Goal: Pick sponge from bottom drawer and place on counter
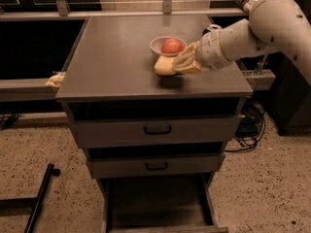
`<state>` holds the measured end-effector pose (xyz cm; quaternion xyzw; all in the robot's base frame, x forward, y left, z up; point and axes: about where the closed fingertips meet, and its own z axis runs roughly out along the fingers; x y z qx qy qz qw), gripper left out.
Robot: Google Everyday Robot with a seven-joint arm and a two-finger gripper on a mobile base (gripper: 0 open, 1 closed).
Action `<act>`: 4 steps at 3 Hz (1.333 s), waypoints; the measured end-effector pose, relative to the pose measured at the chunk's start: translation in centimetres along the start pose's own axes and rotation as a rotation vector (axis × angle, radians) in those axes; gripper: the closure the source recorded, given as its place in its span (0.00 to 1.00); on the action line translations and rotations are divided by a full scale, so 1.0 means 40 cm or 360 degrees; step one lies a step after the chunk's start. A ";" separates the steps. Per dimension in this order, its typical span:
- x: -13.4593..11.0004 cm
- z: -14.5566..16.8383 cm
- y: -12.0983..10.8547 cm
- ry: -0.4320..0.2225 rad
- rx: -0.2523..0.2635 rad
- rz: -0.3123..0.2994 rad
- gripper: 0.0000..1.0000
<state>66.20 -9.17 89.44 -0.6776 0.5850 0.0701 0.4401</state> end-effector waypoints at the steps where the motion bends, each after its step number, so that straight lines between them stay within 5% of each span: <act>1: 0.000 0.000 0.000 0.0000 0.0000 0.0000 0.58; 3: 0.000 0.000 0.000 0.0000 0.0000 0.0000 0.11; 4: 0.000 0.001 0.000 0.0000 -0.0001 0.0000 0.00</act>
Offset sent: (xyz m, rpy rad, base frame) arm 0.0000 0.0000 0.0000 0.0000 0.0000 0.0000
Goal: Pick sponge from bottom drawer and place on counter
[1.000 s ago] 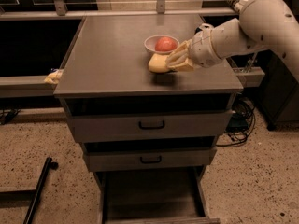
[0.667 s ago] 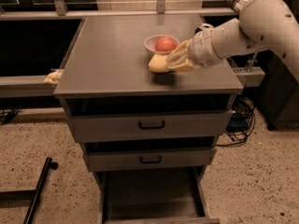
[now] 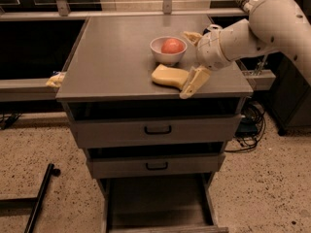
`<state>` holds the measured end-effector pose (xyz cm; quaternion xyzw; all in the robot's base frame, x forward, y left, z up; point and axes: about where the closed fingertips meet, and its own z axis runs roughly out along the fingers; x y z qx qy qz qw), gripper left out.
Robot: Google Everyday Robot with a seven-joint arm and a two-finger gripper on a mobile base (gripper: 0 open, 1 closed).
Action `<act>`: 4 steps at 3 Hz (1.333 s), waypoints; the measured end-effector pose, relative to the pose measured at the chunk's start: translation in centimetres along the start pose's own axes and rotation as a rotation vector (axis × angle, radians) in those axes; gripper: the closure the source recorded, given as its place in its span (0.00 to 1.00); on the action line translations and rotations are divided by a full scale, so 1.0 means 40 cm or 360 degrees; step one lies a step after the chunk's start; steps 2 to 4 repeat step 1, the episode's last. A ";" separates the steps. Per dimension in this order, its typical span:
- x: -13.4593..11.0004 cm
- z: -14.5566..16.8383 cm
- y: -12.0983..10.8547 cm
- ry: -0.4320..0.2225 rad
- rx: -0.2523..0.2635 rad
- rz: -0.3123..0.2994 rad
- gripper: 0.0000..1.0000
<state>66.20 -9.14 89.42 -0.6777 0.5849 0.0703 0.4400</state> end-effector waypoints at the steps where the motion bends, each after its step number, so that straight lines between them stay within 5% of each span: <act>1: 0.000 0.000 0.000 0.0000 0.0000 0.0000 0.00; 4: 0.000 0.000 0.000 0.0000 0.0000 0.0000 0.00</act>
Offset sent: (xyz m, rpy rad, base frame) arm 0.0000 0.0000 0.0000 0.0000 0.0000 0.0000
